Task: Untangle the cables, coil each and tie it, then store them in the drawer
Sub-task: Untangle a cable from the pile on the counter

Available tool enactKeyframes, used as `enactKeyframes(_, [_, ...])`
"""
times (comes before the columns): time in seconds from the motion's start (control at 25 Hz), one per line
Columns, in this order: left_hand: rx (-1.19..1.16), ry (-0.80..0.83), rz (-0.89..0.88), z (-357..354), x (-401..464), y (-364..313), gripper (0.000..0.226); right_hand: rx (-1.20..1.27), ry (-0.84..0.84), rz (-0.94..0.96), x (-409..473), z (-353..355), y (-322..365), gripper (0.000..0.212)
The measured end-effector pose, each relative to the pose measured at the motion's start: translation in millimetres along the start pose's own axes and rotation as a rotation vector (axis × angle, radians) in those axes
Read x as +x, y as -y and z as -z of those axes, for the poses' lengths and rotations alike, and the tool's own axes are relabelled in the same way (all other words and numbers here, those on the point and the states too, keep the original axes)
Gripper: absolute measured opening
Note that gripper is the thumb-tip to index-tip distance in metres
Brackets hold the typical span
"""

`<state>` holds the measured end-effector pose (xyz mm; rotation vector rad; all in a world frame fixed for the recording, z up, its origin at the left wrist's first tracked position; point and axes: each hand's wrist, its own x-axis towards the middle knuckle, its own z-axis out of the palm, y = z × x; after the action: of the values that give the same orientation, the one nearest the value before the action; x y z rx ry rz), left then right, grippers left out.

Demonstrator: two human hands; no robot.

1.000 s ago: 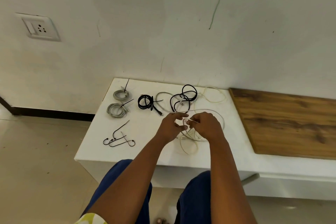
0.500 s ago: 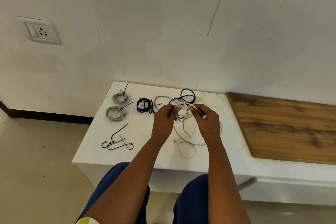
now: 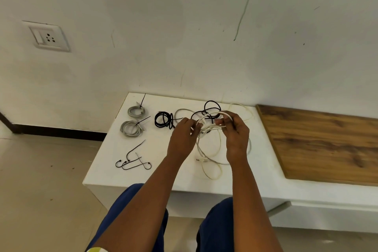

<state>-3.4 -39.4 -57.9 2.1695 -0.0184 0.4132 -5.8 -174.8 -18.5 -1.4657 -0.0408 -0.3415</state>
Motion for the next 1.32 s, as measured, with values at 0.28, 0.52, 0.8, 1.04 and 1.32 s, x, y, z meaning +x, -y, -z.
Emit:
enactKeyframes(0.28, [-0.664, -0.007, 0.312, 8, 2, -9, 0.018, -0.014, -0.066, -0.033, 6, 4, 0, 0.014])
enactKeyframes(0.52, [-0.733, -0.089, 0.203, 25, 4, -18, 0.008, -0.377, -0.189, 0.031, 4, 4, -13, 0.021])
enactKeyframes(0.8, [-0.502, -0.044, 0.12, 22, 2, -17, 0.011, -0.023, -0.114, -0.122, 2, -3, 3, 0.028])
enactKeyframes(1.04, [-0.563, -0.124, 0.202, 29, 8, -24, 0.011, 0.048, -0.098, -0.324, 2, -4, 11, 0.031])
enactKeyframes(1.32, [-0.988, -0.104, 0.419, 67, 21, -26, 0.015, -0.128, -0.18, -0.273, 7, 16, 16, 0.026])
